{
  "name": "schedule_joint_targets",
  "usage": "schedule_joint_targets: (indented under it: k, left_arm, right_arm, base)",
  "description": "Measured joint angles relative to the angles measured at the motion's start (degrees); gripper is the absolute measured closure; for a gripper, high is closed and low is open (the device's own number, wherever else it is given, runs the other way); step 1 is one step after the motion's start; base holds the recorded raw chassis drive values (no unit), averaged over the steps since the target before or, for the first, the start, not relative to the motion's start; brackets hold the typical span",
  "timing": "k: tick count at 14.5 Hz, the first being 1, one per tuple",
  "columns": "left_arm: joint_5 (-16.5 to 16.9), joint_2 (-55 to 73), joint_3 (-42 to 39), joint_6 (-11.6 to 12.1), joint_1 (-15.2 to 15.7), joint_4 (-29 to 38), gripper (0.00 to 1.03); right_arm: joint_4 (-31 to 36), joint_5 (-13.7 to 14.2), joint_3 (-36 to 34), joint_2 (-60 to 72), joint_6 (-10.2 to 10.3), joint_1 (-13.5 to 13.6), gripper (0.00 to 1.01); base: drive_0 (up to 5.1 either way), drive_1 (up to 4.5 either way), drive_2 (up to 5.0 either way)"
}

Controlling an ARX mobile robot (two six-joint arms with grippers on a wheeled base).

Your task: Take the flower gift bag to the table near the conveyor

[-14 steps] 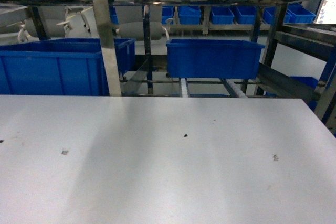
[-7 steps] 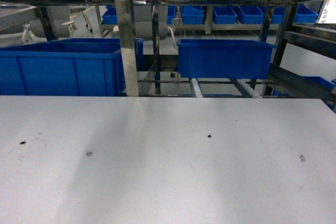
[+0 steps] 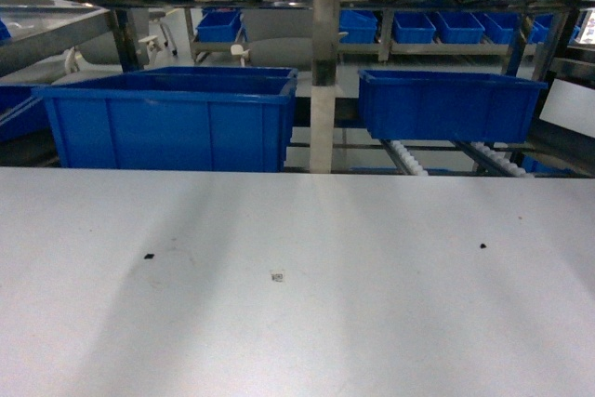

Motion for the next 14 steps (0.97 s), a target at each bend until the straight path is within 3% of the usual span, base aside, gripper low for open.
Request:
schedule_joint_targets:
  k: [12, 13, 14]
  left_arm:
    - [0.26, 0.35, -0.13, 0.2, 0.0, -0.11, 1.01]
    - [0.26, 0.31, -0.13, 0.22, 0.0, 0.04, 1.01]
    - [0.26, 0.24, -0.11, 0.22, 0.0, 0.04, 1.01]
  right_arm:
    - [0.0, 0.26, -0.04, -0.02, 0.0, 0.0, 0.99]
    - [1.01, -0.48, -0.2, 0.17, 0.11, -0.63, 0.99]
    - [7.02, -4.55, -1.2, 3.17, 0.33, -3.91, 0.99]
  base:
    - [0.0, 0.0, 0.0]
    - [0.0, 0.0, 0.0]
    - [0.0, 0.0, 0.0]
